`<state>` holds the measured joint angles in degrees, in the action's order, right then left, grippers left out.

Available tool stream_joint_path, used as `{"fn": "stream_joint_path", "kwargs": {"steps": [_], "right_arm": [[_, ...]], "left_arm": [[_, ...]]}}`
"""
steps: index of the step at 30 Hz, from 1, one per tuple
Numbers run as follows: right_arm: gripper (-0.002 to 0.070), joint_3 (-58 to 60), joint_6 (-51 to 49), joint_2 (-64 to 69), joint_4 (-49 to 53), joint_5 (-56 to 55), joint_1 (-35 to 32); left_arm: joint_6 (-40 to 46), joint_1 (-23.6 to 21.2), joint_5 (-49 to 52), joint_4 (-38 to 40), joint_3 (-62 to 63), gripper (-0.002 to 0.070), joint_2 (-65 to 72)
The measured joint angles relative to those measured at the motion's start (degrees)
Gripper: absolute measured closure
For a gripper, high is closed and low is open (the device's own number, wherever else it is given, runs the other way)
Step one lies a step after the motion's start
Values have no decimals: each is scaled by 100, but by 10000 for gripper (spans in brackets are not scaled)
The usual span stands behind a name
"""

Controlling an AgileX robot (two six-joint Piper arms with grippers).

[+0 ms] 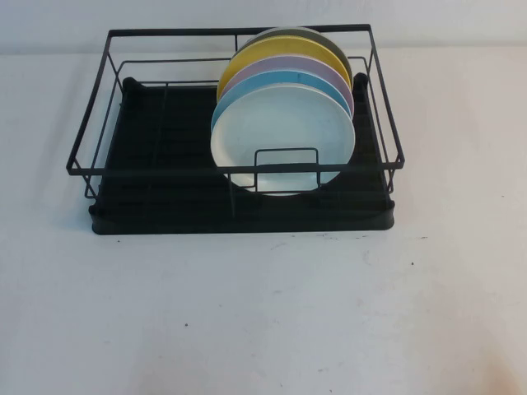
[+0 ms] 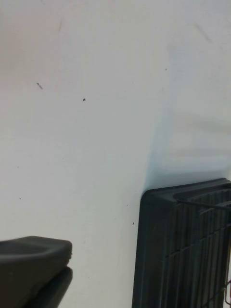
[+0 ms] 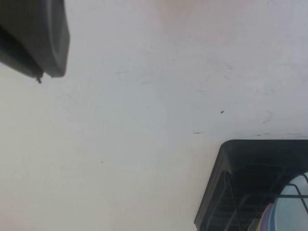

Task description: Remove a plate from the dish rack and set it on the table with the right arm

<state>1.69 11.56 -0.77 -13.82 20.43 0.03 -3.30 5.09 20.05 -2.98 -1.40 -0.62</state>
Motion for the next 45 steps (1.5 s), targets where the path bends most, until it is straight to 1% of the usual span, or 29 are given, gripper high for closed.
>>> {"fn": "stream_joint_path", "kwargs": {"steps": [36, 45], "right_arm": [[694, 0, 0, 0, -90, 0, 0], [694, 0, 0, 0, -708, -113, 0]], "left_arm": [[0, 0, 0, 0, 0, 680, 0], [0, 0, 0, 0, 0, 680, 0]]}}
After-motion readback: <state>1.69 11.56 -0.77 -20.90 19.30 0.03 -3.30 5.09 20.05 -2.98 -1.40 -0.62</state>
